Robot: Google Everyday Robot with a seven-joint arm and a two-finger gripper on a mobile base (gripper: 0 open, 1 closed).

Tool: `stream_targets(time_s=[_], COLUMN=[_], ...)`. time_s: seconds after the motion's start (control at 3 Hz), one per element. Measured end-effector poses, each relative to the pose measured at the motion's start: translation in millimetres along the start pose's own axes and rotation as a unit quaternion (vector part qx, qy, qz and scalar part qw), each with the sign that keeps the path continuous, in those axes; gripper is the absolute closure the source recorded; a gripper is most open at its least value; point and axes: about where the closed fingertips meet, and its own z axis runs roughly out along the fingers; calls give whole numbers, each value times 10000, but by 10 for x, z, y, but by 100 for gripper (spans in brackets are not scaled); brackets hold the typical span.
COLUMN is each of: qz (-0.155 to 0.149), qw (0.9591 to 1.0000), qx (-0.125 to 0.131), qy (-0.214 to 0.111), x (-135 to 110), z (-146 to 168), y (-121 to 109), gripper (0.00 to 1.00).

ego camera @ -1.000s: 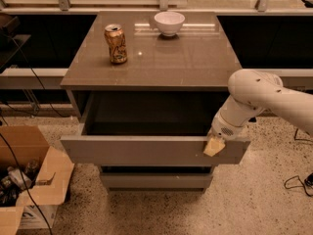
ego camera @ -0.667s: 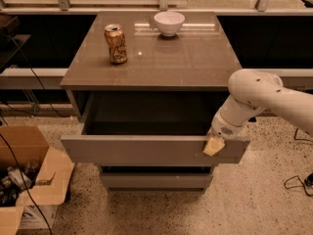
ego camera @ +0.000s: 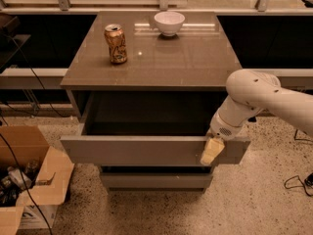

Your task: Open top drawer

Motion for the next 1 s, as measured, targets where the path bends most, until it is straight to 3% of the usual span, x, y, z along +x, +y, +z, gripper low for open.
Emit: stream_targets(time_s=[0.33,1.0], qz=[-332,-744], qw=[9981,9881], qx=[-312,-963], qy=[412,946], x=[102,400], z=[97,194], y=[207,703], gripper=[0,0])
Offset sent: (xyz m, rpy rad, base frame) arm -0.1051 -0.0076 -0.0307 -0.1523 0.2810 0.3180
